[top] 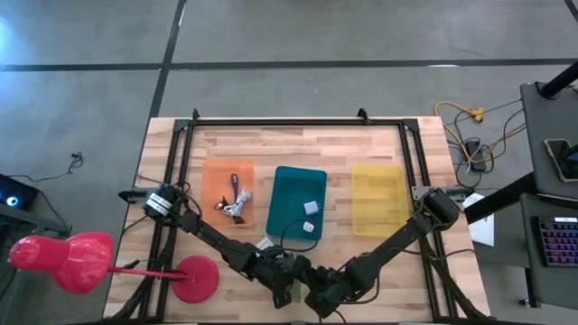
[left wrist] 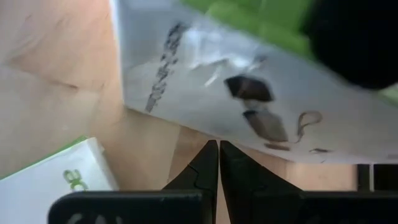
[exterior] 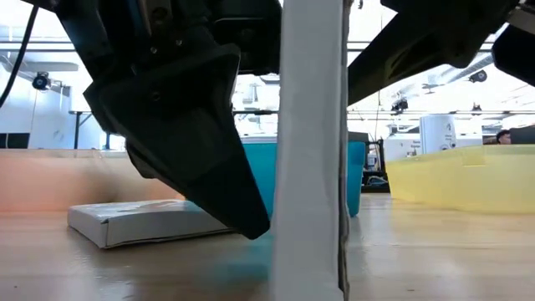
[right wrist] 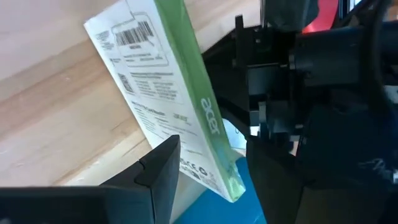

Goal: Pick and place items into bin
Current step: Put the right card reader box into the yellow bin

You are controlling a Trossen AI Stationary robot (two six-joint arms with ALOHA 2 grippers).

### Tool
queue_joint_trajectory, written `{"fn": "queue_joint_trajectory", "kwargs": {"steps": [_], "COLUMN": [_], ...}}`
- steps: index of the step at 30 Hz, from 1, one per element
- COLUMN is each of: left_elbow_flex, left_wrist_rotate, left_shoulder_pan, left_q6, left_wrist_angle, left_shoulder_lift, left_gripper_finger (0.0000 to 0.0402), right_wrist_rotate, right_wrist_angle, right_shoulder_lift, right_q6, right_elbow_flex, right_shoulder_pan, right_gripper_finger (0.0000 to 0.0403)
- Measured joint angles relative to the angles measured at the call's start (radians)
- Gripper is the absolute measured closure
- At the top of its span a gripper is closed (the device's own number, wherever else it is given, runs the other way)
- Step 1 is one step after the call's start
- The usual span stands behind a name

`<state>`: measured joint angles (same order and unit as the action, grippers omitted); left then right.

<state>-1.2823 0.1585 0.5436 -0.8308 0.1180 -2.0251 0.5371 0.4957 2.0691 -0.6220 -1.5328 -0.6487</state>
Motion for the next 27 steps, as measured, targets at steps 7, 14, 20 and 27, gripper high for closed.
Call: {"fn": "queue_joint_trajectory", "kwargs": {"steps": [7, 14, 20, 27], "left_elbow_flex": [0.000, 0.000, -0.017, -0.026], "left_wrist_rotate": [-0.003, -0.002, -0.001, 0.031], "left_shoulder_pan": [0.000, 0.000, 0.000, 0.000], "left_q6": [-0.001, -0.001, 0.000, 0.030], "left_wrist_angle": [-0.006, -0.025, -0.033, -0.024], "left_shoulder_lift": [0.000, 0.002, 0.018, 0.054], "left_gripper_finger": [0.0402, 0.0402, 0.0402, 0.0402], "right_wrist_rotate": [-0.018, -0.021, -0.024, -0.036], "right_wrist_angle": [-0.003, -0.003, -0.004, -0.005], "right_shoulder_lift": [-0.001, -0.001, -0.001, 0.002], "right_q6": [0.017, 0.017, 0.050, 0.052], "right_elbow_flex": [0.000, 0.000, 0.000, -0.002], "right_shoulder_pan": [0.000, 0.000, 0.000, 0.000], "right_gripper_finger": [0.0231, 0.0232, 0.0236, 0.0236]}}
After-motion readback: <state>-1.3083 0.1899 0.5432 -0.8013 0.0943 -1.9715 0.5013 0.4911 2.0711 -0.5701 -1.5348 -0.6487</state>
